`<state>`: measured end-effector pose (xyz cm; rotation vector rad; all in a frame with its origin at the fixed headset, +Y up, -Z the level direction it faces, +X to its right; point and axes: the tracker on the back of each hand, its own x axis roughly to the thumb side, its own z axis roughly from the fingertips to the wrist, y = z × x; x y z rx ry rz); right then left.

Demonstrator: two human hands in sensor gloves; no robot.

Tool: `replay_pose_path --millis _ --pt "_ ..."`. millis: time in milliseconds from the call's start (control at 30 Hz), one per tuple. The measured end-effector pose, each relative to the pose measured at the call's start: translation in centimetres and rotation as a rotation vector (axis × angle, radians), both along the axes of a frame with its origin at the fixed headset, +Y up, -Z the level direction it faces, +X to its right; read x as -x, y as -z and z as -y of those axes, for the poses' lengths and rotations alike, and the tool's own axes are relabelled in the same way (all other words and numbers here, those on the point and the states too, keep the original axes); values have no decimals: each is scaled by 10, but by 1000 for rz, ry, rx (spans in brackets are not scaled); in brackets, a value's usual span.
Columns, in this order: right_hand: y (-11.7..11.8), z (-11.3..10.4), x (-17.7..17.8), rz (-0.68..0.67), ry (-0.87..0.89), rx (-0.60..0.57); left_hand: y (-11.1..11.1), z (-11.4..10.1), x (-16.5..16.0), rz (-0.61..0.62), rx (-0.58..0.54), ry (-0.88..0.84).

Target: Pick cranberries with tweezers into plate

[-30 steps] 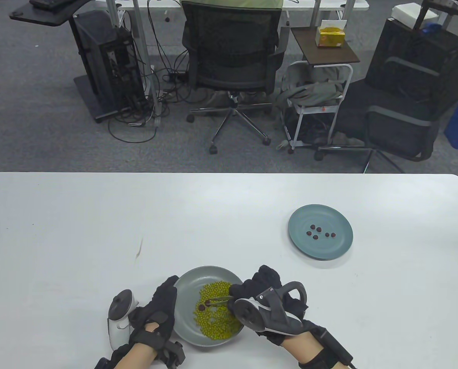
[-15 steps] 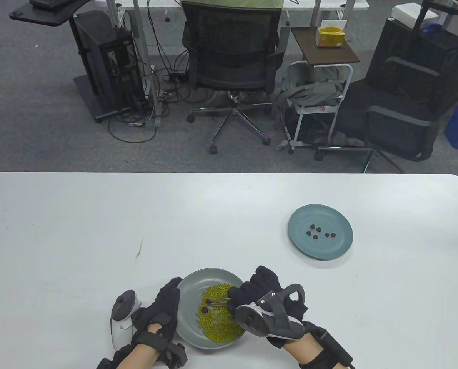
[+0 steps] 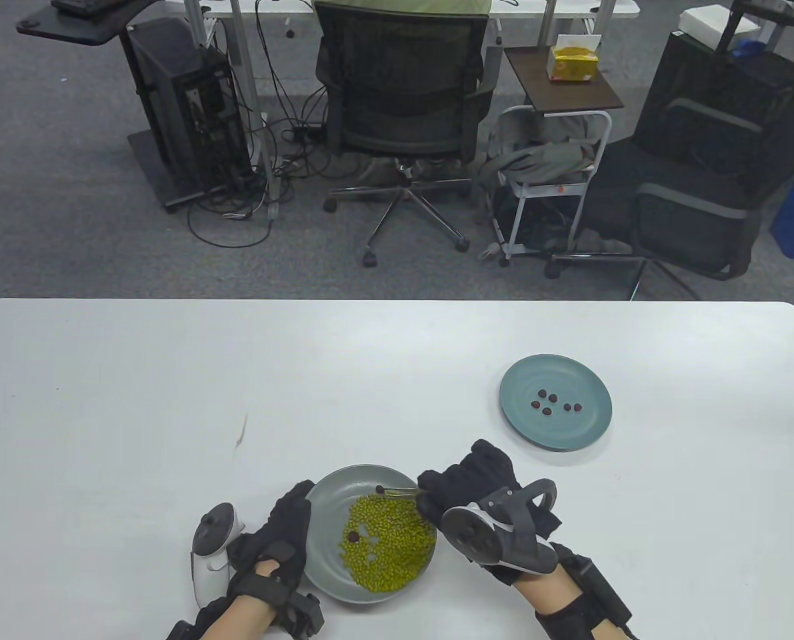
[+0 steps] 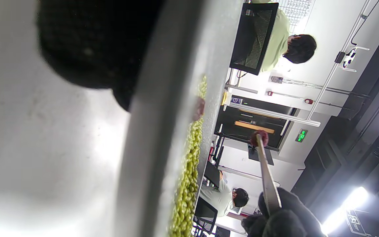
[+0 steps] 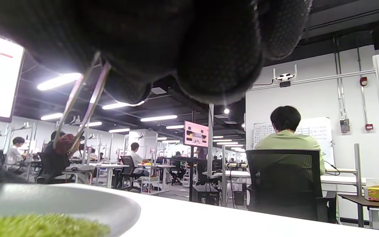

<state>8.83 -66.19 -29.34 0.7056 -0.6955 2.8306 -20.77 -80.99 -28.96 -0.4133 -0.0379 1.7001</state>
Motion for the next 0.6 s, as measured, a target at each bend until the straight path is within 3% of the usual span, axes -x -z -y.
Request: replay_pose_path --millis 600 --pt "23 -14 -51 145 63 -33 0 1 0 2 1 -3"
